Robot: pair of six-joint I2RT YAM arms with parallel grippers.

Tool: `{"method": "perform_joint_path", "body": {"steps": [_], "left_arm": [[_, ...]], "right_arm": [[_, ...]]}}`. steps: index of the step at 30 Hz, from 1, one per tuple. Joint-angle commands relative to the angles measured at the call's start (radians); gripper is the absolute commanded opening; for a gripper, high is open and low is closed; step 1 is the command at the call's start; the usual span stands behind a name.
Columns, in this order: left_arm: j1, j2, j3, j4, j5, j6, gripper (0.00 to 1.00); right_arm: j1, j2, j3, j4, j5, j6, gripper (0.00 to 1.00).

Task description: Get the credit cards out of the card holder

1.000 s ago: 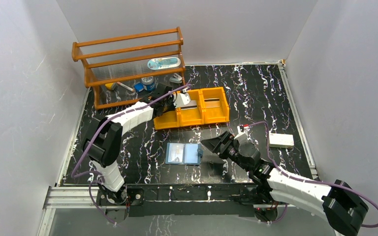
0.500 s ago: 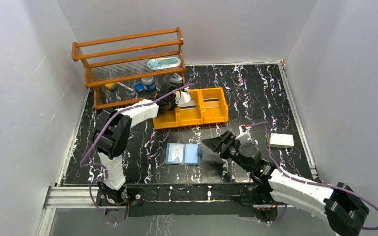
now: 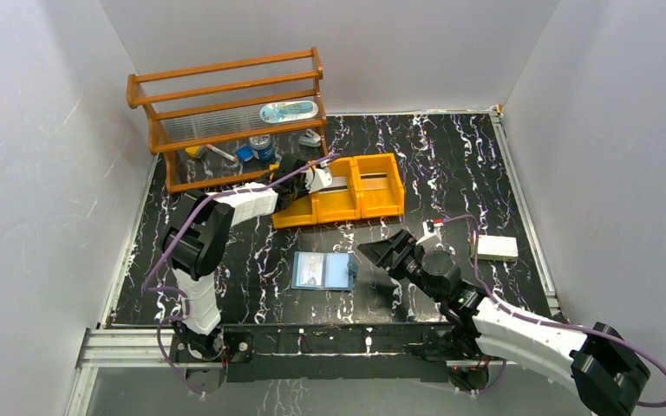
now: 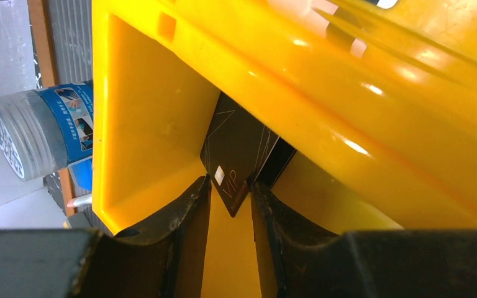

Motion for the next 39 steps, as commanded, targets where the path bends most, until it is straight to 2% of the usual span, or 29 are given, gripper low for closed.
{"method": "perform_joint_path", "body": {"steps": [1,7,14,18,22,26,29,33,39], "left_arm": [[0.003,-0.059,-0.016,0.012,0.048,-0.02,0.3],[0.003,-0.075,-0.033,0.027,0.055,-0.049,0.34],[0.002,-0.191,-0.05,0.034,0.111,-0.115,0.52],[0.001,-0.277,-0.068,0.032,0.155,-0.179,0.57],[0.001,-0.411,-0.106,0.042,0.231,-0.345,0.65],[0.003,-0.587,-0.191,0.056,0.355,-0.639,0.73],[0.002,-0.718,-0.289,0.052,0.394,-0.838,0.76],[0.002,-0.866,-0.363,-0.102,0.326,-1.014,0.79],[0.007,-1.027,-0.427,-0.29,0.195,-1.119,0.87]], "right_arm": [[-0.008,-0.002,0.013,0.019,0.016,-0.005,0.93],[-0.01,-0.003,0.012,0.018,0.009,-0.003,0.93],[-0.013,0.002,0.015,0.016,0.002,-0.001,0.93],[-0.014,0.015,0.02,0.019,-0.009,-0.003,0.93],[-0.016,0.033,0.03,0.019,-0.021,-0.009,0.93],[-0.018,0.058,0.06,-0.001,-0.042,-0.027,0.93],[-0.017,0.078,0.1,-0.048,-0.059,-0.05,0.91],[-0.016,0.108,0.17,-0.132,-0.082,-0.088,0.84],[0.001,0.243,0.305,-0.182,-0.128,-0.135,0.67]]}}
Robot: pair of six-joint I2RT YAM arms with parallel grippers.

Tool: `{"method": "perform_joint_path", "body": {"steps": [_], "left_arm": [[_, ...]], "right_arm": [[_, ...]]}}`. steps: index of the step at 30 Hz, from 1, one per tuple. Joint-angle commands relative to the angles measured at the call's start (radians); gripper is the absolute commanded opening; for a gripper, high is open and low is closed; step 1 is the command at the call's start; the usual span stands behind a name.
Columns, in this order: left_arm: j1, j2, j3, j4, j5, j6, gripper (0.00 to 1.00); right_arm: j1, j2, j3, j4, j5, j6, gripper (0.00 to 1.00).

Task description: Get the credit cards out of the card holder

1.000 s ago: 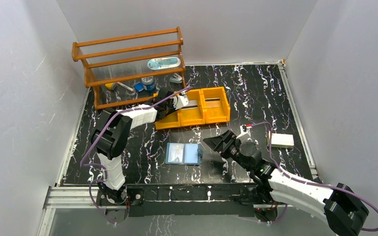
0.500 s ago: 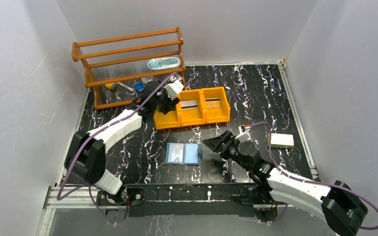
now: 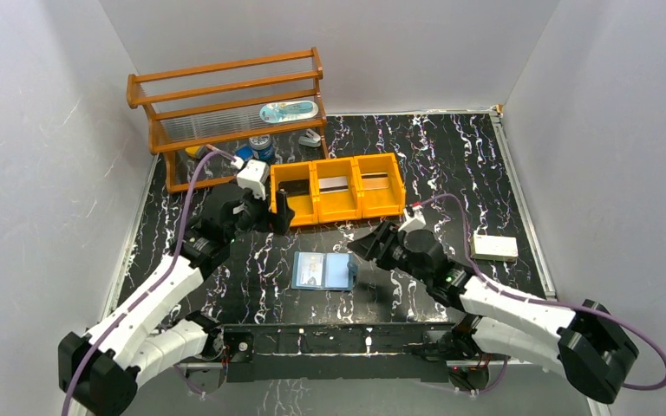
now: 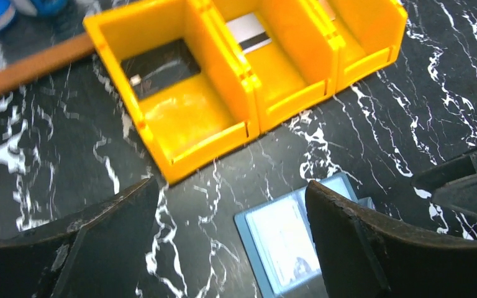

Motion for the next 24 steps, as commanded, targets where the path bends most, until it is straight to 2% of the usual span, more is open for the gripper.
{"method": "perform_joint_path", "body": {"steps": [1,7,13,17,24], "left_arm": [[0.005,-0.112,-0.037,-0.171,-0.12,-0.14,0.89],[0.005,-0.196,-0.089,-0.223,-0.338,-0.183,0.98],[0.006,-0.133,-0.089,-0.284,-0.425,-0.249,0.98],[0.009,-0.093,-0.056,-0.319,-0.474,-0.269,0.98],[0.012,-0.149,-0.072,-0.319,-0.49,-0.287,0.98]], "right_arm": [[0.028,0.11,0.148,-0.061,-0.023,-0.058,0.65],[0.219,0.328,0.394,-0.315,0.284,-0.063,0.66],[0.299,0.584,0.671,-0.661,0.468,0.017,0.7],[0.31,0.708,0.774,-0.699,0.462,0.003,0.73],[0.32,0.897,0.944,-0.749,0.414,-0.036,0.75]]}}
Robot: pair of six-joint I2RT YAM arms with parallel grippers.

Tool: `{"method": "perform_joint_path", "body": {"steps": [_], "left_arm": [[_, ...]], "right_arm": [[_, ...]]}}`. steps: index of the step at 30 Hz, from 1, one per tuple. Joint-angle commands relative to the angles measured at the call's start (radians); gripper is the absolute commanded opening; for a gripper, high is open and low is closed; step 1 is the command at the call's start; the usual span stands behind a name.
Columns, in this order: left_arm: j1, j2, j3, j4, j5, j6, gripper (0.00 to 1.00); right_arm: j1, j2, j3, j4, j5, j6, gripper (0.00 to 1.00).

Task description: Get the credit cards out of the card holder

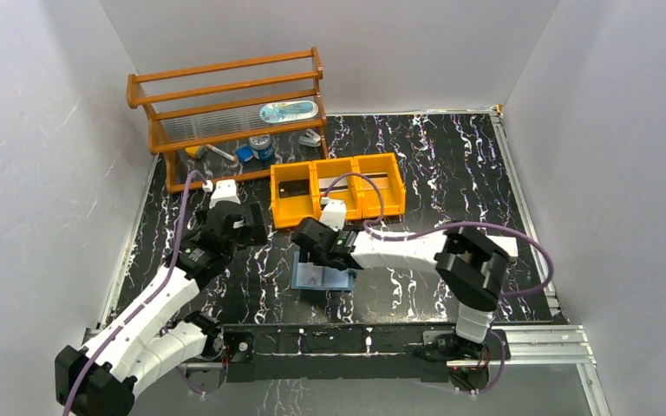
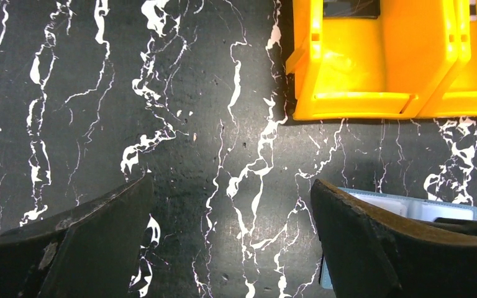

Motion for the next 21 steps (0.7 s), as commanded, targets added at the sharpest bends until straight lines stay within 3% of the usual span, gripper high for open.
{"method": "perform_joint_path", "body": {"steps": [1,11,21], "left_arm": [[0.006,-0.058,0.023,-0.012,-0.062,-0.023,0.98],[0.007,-0.084,0.017,-0.011,-0.061,-0.021,0.98],[0.008,-0.079,0.015,-0.004,-0.047,-0.014,0.98]], "right_arm": [[0.014,0.084,0.122,-0.07,0.014,-0.017,0.75],[0.026,0.181,0.199,-0.144,0.023,0.008,0.76],[0.027,0.18,0.127,-0.061,-0.028,0.013,0.7]]}}
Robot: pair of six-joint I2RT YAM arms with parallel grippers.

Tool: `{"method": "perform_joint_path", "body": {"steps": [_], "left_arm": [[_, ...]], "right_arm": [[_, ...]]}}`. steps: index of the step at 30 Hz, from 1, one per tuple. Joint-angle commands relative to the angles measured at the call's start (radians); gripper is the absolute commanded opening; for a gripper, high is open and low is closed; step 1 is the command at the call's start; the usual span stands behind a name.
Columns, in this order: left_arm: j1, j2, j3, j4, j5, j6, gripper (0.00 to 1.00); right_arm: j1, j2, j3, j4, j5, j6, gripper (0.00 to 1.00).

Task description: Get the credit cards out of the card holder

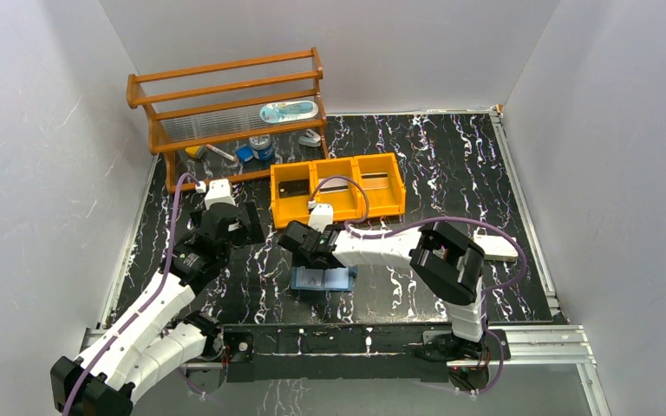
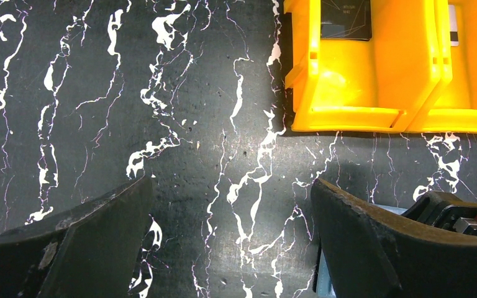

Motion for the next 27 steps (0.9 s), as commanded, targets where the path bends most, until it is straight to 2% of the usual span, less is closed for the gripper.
{"method": "perform_joint_path", "body": {"steps": [1,7,13,19,22,27], "left_arm": [[0.006,-0.012,0.016,-0.004,-0.01,0.001,0.98],[0.006,-0.006,0.014,-0.002,-0.004,0.005,0.98],[0.005,0.001,0.009,0.003,0.046,0.004,0.98],[0.005,0.001,-0.021,0.007,0.302,-0.057,0.97],[0.006,0.008,-0.046,0.053,0.467,-0.067,0.92],[0.006,0.045,-0.074,0.102,0.633,-0.124,0.81]], "right_arm": [[0.006,-0.001,-0.049,0.058,-0.031,0.014,0.69],[0.004,-0.042,-0.106,0.153,-0.063,0.003,0.63],[-0.017,-0.106,-0.221,0.328,-0.146,0.001,0.61],[-0.067,-0.156,-0.342,0.503,-0.26,0.02,0.61],[-0.081,-0.174,-0.406,0.585,-0.3,0.041,0.61],[-0.103,-0.201,-0.477,0.674,-0.347,0.081,0.61]]}}
